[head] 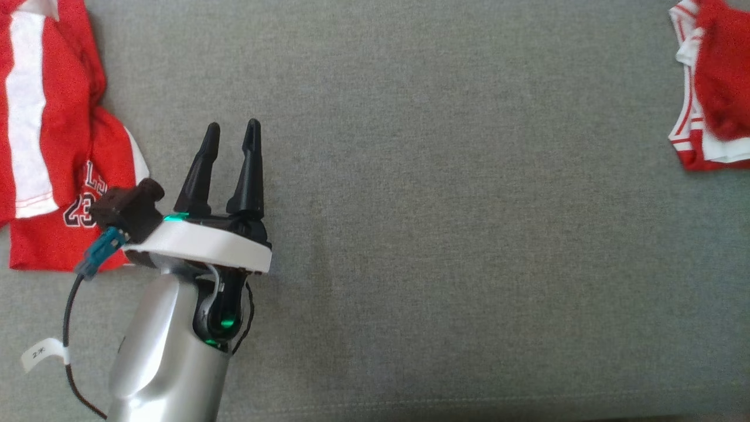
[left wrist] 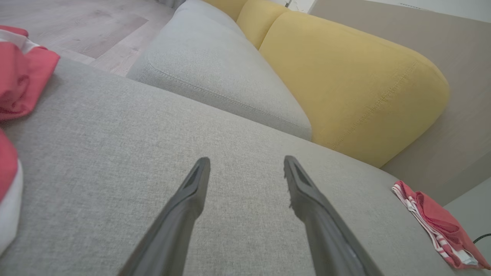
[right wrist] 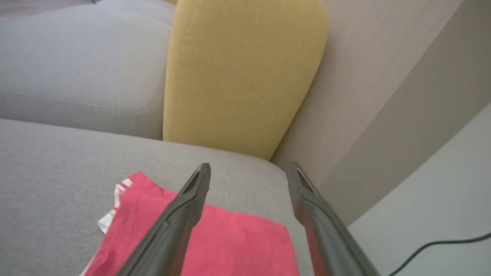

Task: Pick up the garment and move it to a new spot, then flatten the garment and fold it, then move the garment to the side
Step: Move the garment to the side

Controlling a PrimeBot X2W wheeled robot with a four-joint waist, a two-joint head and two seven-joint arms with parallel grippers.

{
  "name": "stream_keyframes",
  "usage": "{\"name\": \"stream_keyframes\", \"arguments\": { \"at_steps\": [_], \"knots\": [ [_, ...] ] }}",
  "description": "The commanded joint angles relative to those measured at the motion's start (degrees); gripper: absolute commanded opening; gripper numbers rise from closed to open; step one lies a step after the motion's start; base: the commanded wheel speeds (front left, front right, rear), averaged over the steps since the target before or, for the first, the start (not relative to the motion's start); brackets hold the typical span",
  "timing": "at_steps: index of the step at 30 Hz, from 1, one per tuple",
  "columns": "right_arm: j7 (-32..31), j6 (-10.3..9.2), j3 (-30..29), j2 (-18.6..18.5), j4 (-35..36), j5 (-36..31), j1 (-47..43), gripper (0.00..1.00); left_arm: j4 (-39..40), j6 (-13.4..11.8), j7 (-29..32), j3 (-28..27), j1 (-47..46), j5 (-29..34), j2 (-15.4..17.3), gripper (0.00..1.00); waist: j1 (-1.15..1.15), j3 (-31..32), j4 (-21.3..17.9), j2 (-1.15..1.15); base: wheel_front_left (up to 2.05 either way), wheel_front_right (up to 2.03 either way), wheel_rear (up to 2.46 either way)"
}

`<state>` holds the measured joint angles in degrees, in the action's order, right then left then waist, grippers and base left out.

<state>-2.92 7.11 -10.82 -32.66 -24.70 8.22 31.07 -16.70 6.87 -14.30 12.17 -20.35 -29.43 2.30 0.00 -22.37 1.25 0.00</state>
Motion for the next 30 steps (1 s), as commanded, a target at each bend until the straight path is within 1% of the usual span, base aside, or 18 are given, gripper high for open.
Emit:
{"name": "stream_keyframes", "arguments": {
  "at_steps": [1,4,6,13,17,20,24,25,30],
  "knots": [
    [0.64,0.37,0.56,-1.16,2.65,0.26,-0.01,1.0,1.58,0.14,-0.7,-1.84,-0.77,-0.43,0.58,1.0,0.0,0.61,-0.06,0.0,0.0,0.0,0.0],
    [1.42,0.37,2.65,1.09,5.6,0.56,0.78,1.0,1.32,0.17,-0.7,-1.98,-0.28,-0.73,0.58,1.0,0.0,2.28,-0.03,0.0,0.0,0.0,0.0],
    [2.07,0.37,4.56,3.4,7.71,1.01,1.21,1.0,1.35,0.16,-0.7,-2.21,0.15,-0.91,0.58,1.0,0.0,3.77,0.07,0.0,0.0,0.0,0.0],
    [5.82,0.37,10.78,14.61,13.83,3.1,-1.25,1.0,2.35,-0.21,-0.7,-3.09,2.42,-1.04,0.58,1.0,0.0,9.43,1.19,0.0,0.0,0.0,0.0],
    [8.84,0.37,13.03,20.79,14.89,3.96,-5.27,1.0,3.0,-0.49,-0.7,-3.23,4.2,-0.82,0.58,1.0,0.0,12.1,2.0,0.0,0.0,0.0,0.0],
    [10.84,0.37,15.02,24.52,14.74,4.3,-8.88,1.0,3.29,-0.71,-0.7,-3.37,5.68,-0.59,0.58,1.0,0.0,13.72,2.41,0.0,0.0,0.0,0.0],
    [13.54,0.37,15.98,27.61,14.07,3.89,-13.58,1.0,3.64,-0.88,-0.7,-3.17,8.11,-0.61,0.58,1.0,0.0,15.67,2.83,0.0,0.0,0.0,0.0],
    [14.56,0.37,16.45,28.48,13.55,3.14,-15.75,1.0,3.59,-1.13,-0.7,-2.84,9.3,0.37,0.58,1.0,0.0,16.41,2.94,0.0,0.0,0.0,0.0],
    [16.38,0.37,16.42,29.56,12.2,2.52,-19.98,1.0,3.74,-1.51,-0.7,-1.72,11.73,0.69,0.58,1.0,0.0,17.69,3.01,0.0,0.0,0.0,0.0]
  ]
}}
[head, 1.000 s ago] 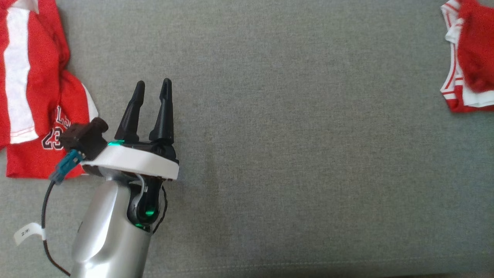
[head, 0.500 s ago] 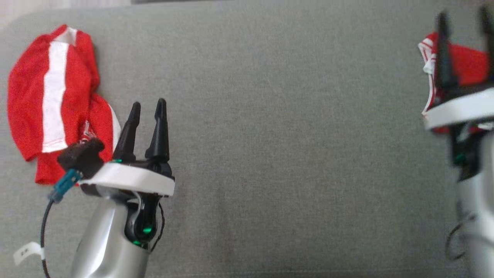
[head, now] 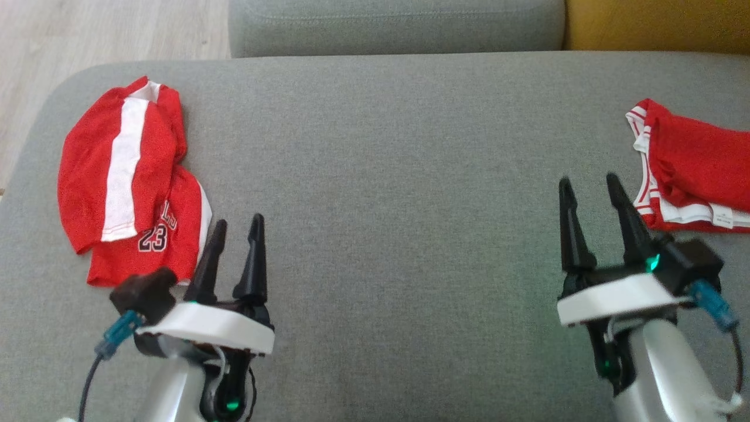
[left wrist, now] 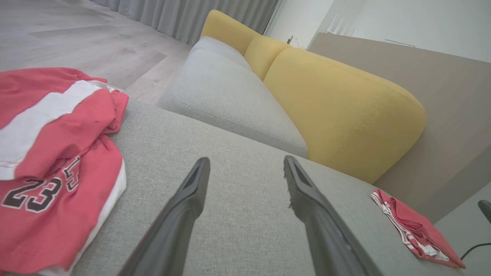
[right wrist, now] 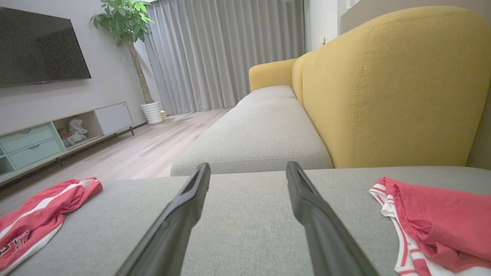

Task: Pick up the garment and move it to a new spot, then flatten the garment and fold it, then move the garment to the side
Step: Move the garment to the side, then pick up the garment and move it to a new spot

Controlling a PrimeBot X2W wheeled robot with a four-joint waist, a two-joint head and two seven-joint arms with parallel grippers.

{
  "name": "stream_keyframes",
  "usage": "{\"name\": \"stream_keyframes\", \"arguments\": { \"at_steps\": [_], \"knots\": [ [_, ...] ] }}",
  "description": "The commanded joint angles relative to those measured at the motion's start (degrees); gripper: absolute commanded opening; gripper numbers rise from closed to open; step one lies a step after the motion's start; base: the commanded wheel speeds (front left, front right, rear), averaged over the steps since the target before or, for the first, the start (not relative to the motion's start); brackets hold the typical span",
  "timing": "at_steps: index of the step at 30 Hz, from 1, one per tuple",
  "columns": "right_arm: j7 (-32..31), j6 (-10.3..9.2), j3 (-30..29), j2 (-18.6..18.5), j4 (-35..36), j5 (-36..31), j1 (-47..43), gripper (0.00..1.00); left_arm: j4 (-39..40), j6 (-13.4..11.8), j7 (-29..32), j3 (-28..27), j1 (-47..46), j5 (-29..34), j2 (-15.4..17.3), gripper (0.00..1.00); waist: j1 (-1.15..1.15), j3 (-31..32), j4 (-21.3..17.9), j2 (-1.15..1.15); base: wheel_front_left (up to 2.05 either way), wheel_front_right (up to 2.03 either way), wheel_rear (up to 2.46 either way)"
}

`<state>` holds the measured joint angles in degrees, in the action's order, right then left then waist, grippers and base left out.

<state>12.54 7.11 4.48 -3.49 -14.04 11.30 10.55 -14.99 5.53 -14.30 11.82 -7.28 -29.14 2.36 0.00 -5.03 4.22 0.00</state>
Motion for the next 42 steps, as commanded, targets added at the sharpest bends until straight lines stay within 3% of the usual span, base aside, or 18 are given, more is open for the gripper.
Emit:
{"name": "stream_keyframes", "arguments": {
  "at_steps": [1,27,33,42],
  "knots": [
    [1.19,0.37,1.19,0.46,1.36,-0.86,-0.11,1.0,2.14,-0.29,-0.7,-1.18,-0.99,0.46,0.52,1.0,0.0,0.53,0.03,0.0,0.0,0.0,0.0],
    [2.44,0.37,2.3,0.6,0.08,0.71,-2.73,1.0,3.79,-0.58,-0.7,-0.13,0.84,0.88,0.52,1.0,0.0,1.44,0.88,0.0,0.0,0.0,0.0],
    [2.45,0.37,4.21,0.61,0.14,1.12,-2.72,1.0,4.31,-0.95,-0.7,-1.12,0.19,0.51,0.52,1.0,0.0,1.43,4.77,0.0,0.0,0.0,0.0],
    [2.44,0.37,7.34,0.61,-0.69,1.05,-2.75,1.0,5.08,-1.34,-0.7,-3.69,0.83,0.96,0.52,1.0,0.0,2.89,14.9,0.0,0.0,0.0,0.0]
  ]
}}
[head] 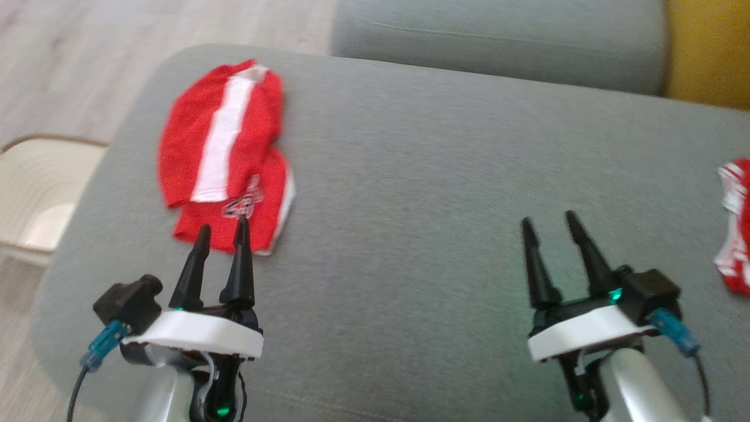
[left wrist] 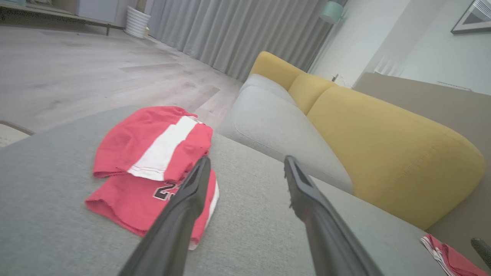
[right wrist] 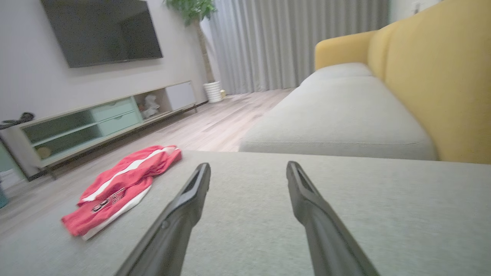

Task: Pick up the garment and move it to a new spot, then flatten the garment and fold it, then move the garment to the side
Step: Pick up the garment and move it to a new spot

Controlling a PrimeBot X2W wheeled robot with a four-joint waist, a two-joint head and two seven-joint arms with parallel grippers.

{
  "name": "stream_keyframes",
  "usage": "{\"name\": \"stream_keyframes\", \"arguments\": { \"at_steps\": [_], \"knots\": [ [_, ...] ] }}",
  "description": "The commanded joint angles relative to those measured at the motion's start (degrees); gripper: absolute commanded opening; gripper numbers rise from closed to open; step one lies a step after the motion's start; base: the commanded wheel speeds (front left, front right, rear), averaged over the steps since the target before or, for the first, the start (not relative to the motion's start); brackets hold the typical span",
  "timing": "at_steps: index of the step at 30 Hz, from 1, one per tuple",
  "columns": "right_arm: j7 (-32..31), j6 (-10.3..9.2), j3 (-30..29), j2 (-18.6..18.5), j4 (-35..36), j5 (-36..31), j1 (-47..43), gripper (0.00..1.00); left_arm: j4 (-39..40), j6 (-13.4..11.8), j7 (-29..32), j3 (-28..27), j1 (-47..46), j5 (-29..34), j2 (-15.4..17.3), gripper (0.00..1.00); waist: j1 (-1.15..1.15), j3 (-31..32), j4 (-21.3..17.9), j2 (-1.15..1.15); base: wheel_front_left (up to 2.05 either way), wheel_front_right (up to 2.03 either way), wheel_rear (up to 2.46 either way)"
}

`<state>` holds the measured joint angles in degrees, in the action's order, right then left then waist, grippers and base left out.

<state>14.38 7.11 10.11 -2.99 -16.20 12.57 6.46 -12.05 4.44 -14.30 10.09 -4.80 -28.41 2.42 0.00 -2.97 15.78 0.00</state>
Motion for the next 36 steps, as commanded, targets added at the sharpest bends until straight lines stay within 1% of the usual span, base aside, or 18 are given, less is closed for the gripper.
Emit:
{"name": "stream_keyframes", "arguments": {
  "at_steps": [1,8,14,21,26,31,36],
  "knots": [
    [0.58,0.37,2.35,0.11,1.23,-0.49,1.47,1.0,2.12,-0.24,-0.7,-2.16,-1.42,0.39,0.45,1.0,0.0,1.07,4.5,0.0,0.0,0.0,0.0],
    [0.5,0.37,5.29,0.11,0.13,1.23,2.09,1.0,2.25,-0.28,-0.7,-3.94,-0.04,0.89,0.45,1.0,0.0,2.53,11.61,0.0,0.0,0.0,0.0],
    [0.06,0.37,8.31,0.11,-0.4,2.02,3.53,1.0,3.9,-0.72,-0.7,-5.84,1.26,0.53,0.45,1.0,0.0,1.18,12.83,0.0,0.0,0.0,0.0],
    [0.05,0.37,9.36,0.11,-1.77,2.14,5.05,1.0,5.65,-1.25,-0.7,-6.88,2.24,-0.03,0.45,1.0,0.0,0.21,13.37,0.0,0.0,0.0,0.0],
    [0.17,0.37,8.37,0.11,-2.09,2.31,5.12,1.0,5.25,-1.06,-0.7,-7.54,1.51,0.12,0.45,1.0,0.0,-0.17,13.26,0.0,0.0,0.0,0.0],
    [0.24,0.37,5.53,0.12,-1.29,1.17,4.15,1.0,2.96,0.36,-0.7,-8.09,-1.1,2.27,0.45,1.0,0.0,-1.24,12.74,0.0,0.0,0.0,0.0],
    [-0.89,0.37,2.51,0.12,1.16,-1.31,4.73,1.0,-1.14,1.69,-0.7,-9.71,-5.67,4.61,1.46,1.0,0.0,-4.59,9.98,0.0,0.0,0.0,0.0]
  ]
}}
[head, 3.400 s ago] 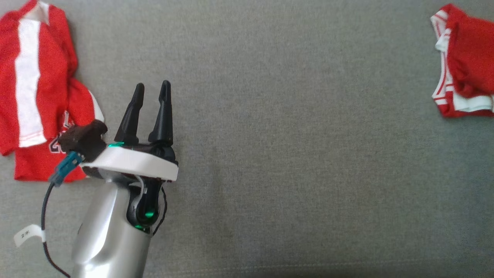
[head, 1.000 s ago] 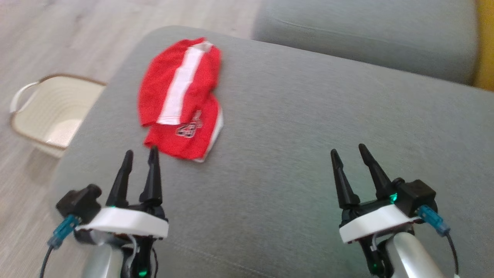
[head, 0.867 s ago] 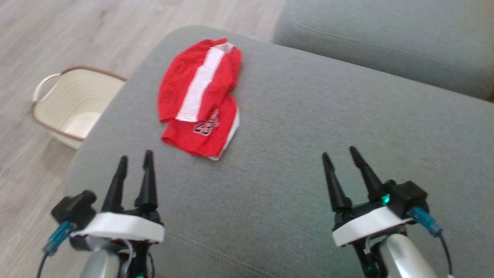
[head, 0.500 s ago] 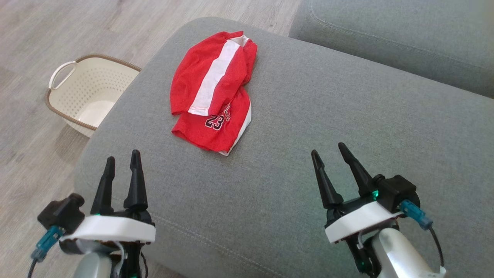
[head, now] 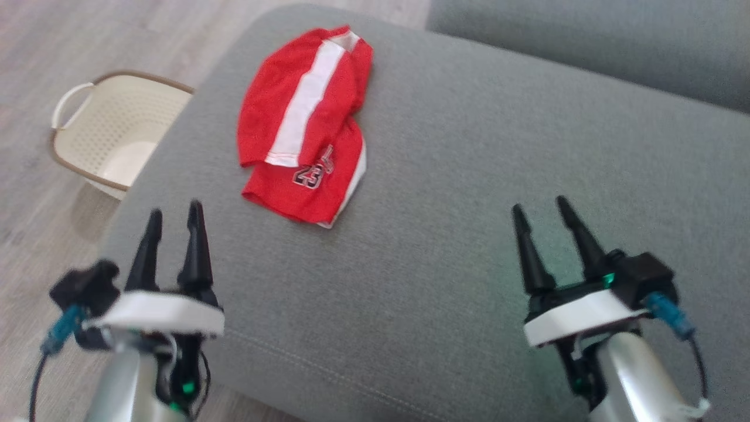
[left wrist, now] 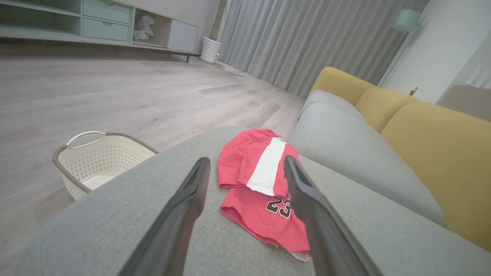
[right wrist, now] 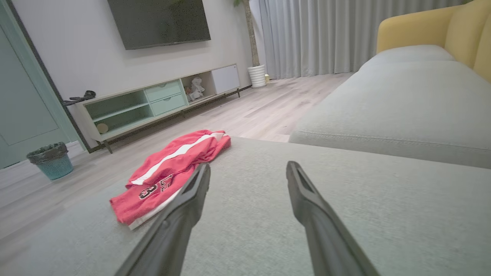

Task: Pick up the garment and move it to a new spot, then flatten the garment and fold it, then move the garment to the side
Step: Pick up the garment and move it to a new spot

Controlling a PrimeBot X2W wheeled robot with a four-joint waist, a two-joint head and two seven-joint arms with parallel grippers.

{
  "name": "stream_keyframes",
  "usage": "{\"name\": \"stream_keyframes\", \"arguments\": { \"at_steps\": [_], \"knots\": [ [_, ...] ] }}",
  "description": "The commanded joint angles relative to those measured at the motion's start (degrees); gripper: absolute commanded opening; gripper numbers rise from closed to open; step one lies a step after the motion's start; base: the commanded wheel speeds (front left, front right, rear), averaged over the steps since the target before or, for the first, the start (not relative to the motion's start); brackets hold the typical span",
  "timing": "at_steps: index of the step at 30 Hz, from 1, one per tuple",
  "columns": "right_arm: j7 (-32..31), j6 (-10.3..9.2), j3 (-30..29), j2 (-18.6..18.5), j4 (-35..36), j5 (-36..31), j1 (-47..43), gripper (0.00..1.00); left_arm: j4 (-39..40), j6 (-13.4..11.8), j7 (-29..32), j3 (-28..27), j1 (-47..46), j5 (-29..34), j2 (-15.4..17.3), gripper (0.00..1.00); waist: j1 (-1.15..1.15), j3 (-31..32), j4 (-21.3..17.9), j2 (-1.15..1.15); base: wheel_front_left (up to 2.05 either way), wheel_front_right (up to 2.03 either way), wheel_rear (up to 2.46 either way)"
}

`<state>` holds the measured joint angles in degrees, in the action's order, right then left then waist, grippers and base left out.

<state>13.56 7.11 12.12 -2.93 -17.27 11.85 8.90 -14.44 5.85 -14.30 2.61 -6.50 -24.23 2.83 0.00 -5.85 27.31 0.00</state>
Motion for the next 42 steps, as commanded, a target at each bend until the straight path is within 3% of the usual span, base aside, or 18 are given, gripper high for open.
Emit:
{"name": "stream_keyframes", "arguments": {
  "at_steps": [1,7,13,30,41,42],
  "knots": [
    [-0.4,0.37,-0.38,0.05,2.95,-1.14,2.52,1.0,0.12,0.46,-0.7,-2.41,-5.11,0.57,1.5,1.0,0.0,-2.52,-2.15,0.0,0.0,0.0,0.0],
    [-3.06,0.37,-7.24,-0.18,9.21,-4.57,3.77,1.0,-7.29,1.15,0.88,-0.57,-13.59,1.03,5.05,1.0,0.0,-7.08,-4.77,0.0,0.0,0.0,0.0],
    [-7.05,0.37,-12.58,-1.47,18.02,-6.46,4.88,1.0,-17.38,1.49,8.3,1.75,-24.16,-0.71,8.92,1.0,0.0,-11.45,-7.46,0.0,0.0,0.0,0.0],
    [-9.14,0.37,-12.55,-1.56,22.8,-6.69,5.34,1.0,-35.13,1.63,19.41,12.39,-37.27,-4.84,15.25,1.0,0.0,-17.1,-12.62,0.0,0.0,0.0,0.0],
    [-9.17,0.37,-12.85,-1.46,23.41,-6.84,6.56,1.0,-43.47,1.63,24.68,17.66,-40.94,-7.27,14.24,1.0,0.0,-18.93,-13.53,0.0,0.0,0.0,0.0],
    [-9.13,0.37,-12.9,-1.44,23.41,-6.85,6.65,1.0,-43.23,1.63,25.68,18.97,-40.9,-7.76,14.21,0.47,0.0,-19.02,-13.56,0.0,0.0,0.0,0.0]
  ]
}}
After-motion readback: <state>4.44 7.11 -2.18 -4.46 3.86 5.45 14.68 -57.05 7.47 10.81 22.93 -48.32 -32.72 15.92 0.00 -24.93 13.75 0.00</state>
